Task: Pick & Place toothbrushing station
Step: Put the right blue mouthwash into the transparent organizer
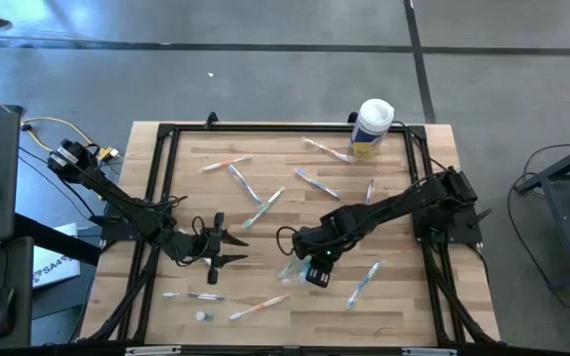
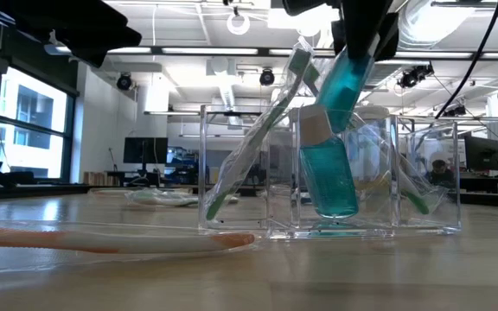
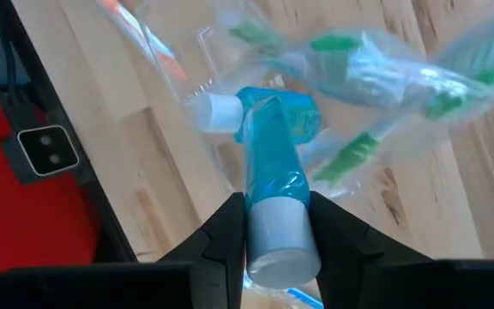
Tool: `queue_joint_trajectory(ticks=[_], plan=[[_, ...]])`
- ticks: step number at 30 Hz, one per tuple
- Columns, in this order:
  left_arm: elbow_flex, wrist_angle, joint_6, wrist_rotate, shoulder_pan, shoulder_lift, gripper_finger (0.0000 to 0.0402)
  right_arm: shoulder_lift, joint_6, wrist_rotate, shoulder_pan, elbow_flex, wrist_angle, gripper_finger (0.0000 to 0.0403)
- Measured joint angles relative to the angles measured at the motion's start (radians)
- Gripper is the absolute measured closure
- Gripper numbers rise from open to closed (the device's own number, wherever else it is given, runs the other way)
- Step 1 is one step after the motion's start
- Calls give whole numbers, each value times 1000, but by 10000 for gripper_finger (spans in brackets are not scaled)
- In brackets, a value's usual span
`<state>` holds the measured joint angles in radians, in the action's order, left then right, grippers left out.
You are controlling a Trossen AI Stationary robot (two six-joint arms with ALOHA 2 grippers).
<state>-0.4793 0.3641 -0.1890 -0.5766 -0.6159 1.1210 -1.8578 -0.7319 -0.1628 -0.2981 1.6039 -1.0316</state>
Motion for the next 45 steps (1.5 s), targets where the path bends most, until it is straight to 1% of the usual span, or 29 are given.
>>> queue_joint_trajectory(ticks=[7,15,19,25,28,36,41,45], plan=[[0,-1,-3,0,0,0,266,-42,2,0,18,0,-32,312],[0,-1,-3,0,0,0,266,-49,18,-4,32,1,-34,312],[0,-2,-2,0,0,0,266,-49,-2,-2,32,1,-31,309],[0,-9,-3,0,0,0,266,-51,-22,9,33,0,-3,248],[0,-9,-3,0,0,0,266,-51,-32,6,33,0,33,235],[0,-26,-18,0,0,0,266,-51,-32,-6,33,0,50,239],[0,-31,-26,0,0,0,266,-51,-29,-45,33,0,112,245],[0,-31,-26,0,0,0,266,-51,-27,-55,33,0,112,253]])
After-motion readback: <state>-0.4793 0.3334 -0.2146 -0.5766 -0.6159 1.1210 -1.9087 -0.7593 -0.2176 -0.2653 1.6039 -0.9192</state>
